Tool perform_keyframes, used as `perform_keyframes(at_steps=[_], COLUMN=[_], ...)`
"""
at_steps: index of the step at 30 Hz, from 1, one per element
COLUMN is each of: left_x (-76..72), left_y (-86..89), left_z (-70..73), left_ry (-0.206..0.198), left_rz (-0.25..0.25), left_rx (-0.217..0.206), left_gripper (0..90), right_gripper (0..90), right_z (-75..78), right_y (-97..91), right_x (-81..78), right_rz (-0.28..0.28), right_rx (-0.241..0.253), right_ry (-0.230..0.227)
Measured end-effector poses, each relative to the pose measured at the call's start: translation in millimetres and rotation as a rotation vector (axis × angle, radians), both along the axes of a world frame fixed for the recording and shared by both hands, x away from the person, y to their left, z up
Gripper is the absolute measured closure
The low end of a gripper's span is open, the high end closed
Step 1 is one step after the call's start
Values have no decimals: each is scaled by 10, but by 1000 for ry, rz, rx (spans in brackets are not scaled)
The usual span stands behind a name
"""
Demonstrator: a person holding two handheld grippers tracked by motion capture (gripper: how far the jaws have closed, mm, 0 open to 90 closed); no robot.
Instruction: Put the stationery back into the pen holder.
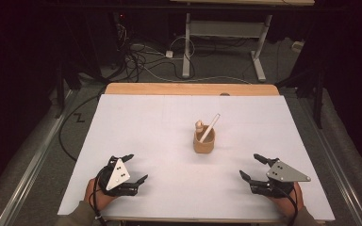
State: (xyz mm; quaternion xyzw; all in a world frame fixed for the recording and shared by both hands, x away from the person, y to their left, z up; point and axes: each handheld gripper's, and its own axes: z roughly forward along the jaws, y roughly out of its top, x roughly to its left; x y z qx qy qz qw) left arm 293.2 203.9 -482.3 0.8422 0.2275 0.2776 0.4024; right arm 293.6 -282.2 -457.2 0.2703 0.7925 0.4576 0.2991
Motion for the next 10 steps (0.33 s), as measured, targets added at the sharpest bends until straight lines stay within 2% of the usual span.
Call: perform_keyframes(at_steps=[10], left_x=[8], left_y=[-1], left_z=[4], left_ry=[5], left_rz=[0], left_rx=[1], left_gripper=[163], right_gripper=[255], right_z=[-8], right_y=[5], right_x=[-11], right_rz=[-2], right_rx=[-4], right_ry=[2])
